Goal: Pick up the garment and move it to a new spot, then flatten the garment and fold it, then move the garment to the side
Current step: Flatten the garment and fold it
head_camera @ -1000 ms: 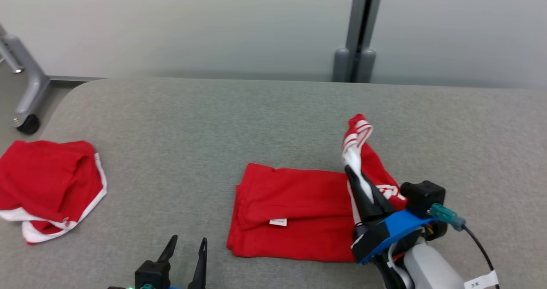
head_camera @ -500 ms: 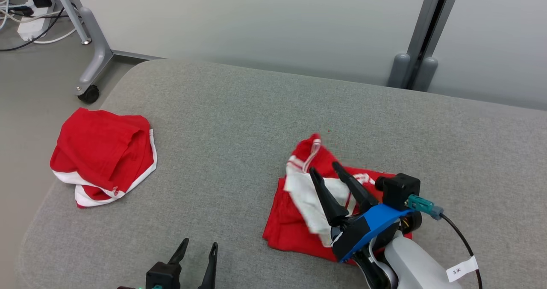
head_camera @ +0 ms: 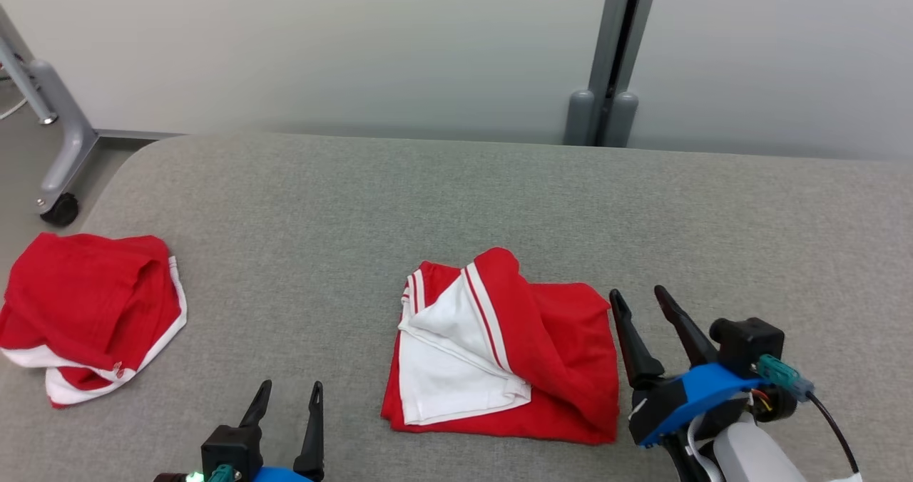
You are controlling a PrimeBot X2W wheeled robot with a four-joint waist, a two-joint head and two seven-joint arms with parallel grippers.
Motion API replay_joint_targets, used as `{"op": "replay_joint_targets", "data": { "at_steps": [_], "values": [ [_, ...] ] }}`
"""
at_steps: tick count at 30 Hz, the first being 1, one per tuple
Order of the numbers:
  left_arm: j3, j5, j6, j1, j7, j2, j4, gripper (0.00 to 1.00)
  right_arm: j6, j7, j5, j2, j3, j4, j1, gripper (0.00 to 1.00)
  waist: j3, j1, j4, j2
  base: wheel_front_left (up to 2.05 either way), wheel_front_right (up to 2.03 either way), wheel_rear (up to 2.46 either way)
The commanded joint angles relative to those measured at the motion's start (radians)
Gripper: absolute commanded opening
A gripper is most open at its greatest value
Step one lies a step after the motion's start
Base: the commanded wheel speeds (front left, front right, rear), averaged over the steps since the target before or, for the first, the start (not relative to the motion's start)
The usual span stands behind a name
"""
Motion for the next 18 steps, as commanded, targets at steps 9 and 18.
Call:
{"op": "replay_joint_targets", "data": {
  "at_steps": [9,18],
  "values": [
    [0.041,0.029,0.016,0.018,-0.003,0.006,-0.047,1.00,0.000,-0.003,-0.147,-0.002,-0.167,-0.053,0.129,1.00,-0.038,0.0000,-0.083,0.0000,0.00,0.00,0.00],
    [0.047,0.030,0.022,0.078,-0.003,0.000,-0.083,1.00,0.000,-0.003,-0.191,-0.002,-0.245,-0.054,0.218,1.00,-0.056,0.0000,-0.101,0.0000,0.00,0.00,0.00]
  ]
}}
